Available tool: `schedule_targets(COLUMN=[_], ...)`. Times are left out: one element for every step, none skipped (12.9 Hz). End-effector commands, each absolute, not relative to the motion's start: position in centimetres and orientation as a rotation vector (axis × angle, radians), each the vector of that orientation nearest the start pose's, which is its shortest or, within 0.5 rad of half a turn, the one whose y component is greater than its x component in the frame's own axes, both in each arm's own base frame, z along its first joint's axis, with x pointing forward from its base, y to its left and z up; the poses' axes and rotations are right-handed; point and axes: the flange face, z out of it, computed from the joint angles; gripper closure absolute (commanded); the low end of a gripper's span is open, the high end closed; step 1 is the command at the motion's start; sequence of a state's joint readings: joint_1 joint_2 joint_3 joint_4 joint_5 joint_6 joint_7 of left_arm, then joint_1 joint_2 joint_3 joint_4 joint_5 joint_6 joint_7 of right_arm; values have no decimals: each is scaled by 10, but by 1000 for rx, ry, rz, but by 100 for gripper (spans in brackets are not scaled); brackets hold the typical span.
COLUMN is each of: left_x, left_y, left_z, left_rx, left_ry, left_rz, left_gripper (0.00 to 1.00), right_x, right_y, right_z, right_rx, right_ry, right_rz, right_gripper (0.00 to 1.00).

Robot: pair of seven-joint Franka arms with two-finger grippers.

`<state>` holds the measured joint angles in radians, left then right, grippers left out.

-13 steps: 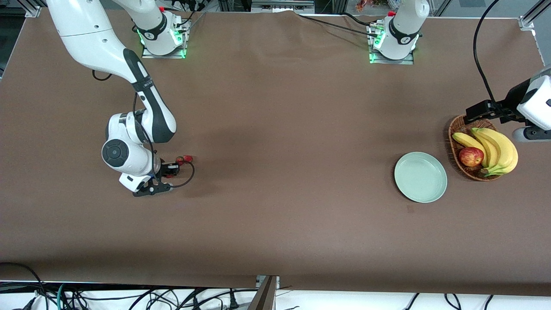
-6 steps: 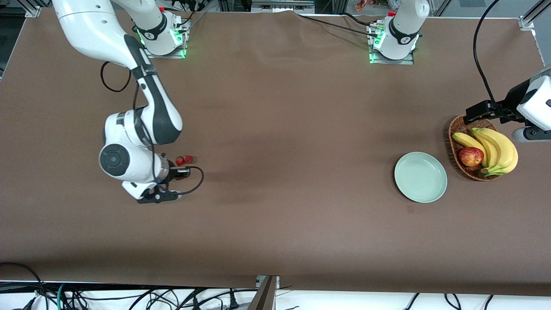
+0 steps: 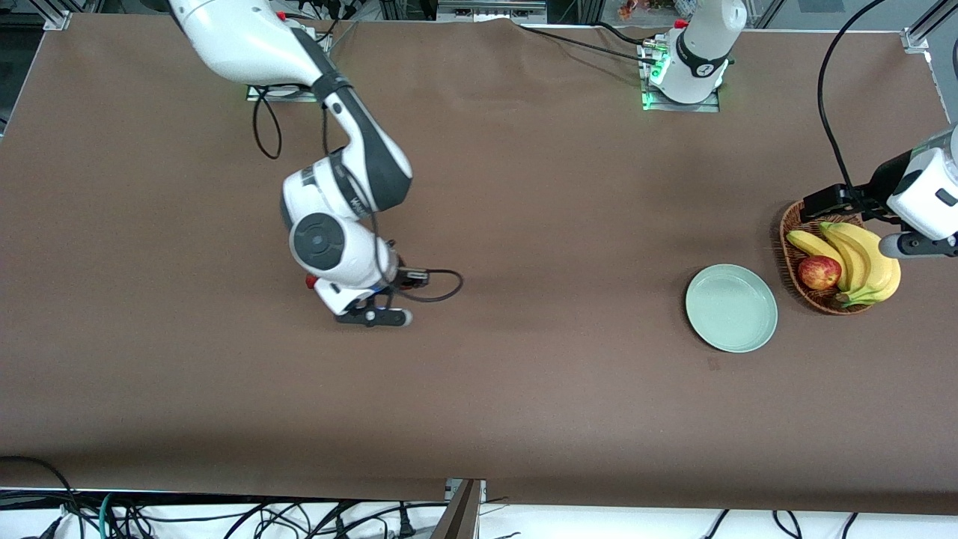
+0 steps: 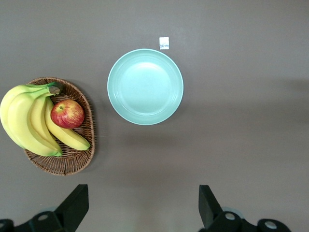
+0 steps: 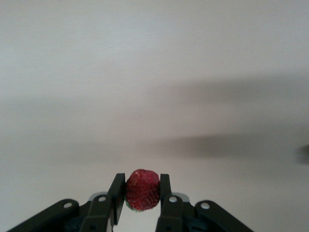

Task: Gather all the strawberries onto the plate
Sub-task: 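Set the strawberry mid-table with the right gripper while the left gripper approaches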

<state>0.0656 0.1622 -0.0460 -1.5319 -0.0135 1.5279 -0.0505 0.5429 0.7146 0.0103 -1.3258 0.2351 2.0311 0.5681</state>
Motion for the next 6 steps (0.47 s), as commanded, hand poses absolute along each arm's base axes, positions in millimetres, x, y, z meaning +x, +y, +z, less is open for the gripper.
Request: schedule_targets(left_x=[610, 617, 625, 632, 641, 651], left_y=[14, 14, 13, 13, 7, -1], left_z=[518, 512, 505, 489, 474, 457], left_rx=[-3127, -3132, -3133, -3134, -3138, -3147], left_ry=[-67, -68, -66, -66, -53, -36], left_rz=[334, 335, 340, 371, 377, 361], left_gripper=[0, 0, 0, 0, 0, 0], right_x=[609, 592, 581, 578, 574, 567], right_y=[458, 492, 518, 531, 541, 555], right_z=[298, 286, 278, 275, 269, 262], right_rx=[-2824, -2786, -2743, -2706, -2683, -2648], right_ry=[372, 432, 481, 527, 573, 619], right_rz=[135, 103, 57, 31, 30, 14], right_gripper=[86, 86, 85, 82, 81, 77])
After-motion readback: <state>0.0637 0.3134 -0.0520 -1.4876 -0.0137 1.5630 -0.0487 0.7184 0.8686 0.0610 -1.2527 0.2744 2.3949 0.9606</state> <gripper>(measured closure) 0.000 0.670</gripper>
